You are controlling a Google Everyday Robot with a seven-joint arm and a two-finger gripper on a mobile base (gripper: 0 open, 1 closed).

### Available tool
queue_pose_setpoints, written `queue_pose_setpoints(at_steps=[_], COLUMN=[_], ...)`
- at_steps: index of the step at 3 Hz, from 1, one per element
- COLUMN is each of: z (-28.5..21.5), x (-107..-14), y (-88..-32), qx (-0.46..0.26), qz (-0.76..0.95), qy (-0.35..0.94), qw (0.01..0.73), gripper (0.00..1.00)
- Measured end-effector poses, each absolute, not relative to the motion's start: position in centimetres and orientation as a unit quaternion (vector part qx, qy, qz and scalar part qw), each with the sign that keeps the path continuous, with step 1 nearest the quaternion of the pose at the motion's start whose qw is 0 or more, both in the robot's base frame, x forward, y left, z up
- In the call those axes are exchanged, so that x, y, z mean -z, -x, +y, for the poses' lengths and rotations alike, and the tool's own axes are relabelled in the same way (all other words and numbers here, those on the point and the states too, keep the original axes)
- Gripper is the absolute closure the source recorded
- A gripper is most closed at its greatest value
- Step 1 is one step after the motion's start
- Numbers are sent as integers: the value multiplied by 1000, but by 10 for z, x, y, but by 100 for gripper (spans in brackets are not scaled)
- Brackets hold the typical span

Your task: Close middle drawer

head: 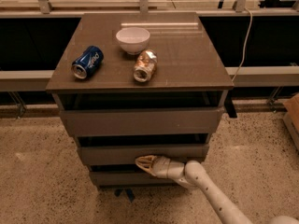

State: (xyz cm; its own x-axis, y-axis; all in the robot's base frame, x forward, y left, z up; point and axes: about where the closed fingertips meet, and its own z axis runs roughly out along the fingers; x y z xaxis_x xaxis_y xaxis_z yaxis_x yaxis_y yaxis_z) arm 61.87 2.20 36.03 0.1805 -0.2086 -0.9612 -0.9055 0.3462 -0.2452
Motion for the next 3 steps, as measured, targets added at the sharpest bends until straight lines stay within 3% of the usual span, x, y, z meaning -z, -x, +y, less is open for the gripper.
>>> queue_pose_setpoints(at_steps=[2, 3], z=[21, 28], x=[-360, -359], y=[-617, -586], qx=[-295, -313], qz=[569, 561], qy=[489, 501], qw=[592, 580], gripper=[100, 100])
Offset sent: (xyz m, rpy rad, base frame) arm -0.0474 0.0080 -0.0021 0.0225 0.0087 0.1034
